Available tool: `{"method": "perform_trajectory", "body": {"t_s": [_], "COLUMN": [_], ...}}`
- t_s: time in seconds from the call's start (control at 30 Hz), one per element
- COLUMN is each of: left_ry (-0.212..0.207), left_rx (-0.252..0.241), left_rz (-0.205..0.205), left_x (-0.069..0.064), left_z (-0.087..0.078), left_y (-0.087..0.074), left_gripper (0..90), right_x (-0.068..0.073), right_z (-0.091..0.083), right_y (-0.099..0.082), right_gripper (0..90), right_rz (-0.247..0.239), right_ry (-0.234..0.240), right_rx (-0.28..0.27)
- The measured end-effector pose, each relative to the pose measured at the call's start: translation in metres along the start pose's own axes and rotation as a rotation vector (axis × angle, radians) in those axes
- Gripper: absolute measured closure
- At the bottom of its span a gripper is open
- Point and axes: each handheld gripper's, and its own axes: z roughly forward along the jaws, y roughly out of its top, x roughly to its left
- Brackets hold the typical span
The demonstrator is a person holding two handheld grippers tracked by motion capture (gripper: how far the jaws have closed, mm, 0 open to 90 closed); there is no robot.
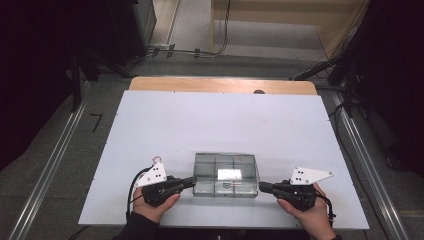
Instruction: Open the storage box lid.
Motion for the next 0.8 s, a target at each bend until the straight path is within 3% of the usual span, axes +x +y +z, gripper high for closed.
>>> {"method": "perform_trajectory", "body": {"t_s": [0.27,0.47,0.67,0.8], "left_ry": [-0.003,0.029,0.066,0.084], "left_rx": [-0.009,-0.013,0.025,0.016], "left_rz": [0.011,0.007,-0.01,-0.012], "left_x": [-0.002,-0.003,0.0,0.002], "left_z": [0.004,0.0,-0.002,-0.003], "left_y": [0.007,0.01,0.01,0.011], "left_gripper": [90.0,88.0,61.6,43.3], "right_x": [0.005,0.006,0.004,0.004], "right_z": [0.002,0.004,0.004,0.005], "right_y": [0.009,0.015,0.021,0.027], "right_gripper": [88.3,88.3,88.3,88.3], "right_rz": [-0.012,-0.003,0.001,0.003], "right_ry": [-0.017,-0.039,-0.05,-0.071], "right_rx": [-0.027,-0.034,-0.046,-0.041]}}
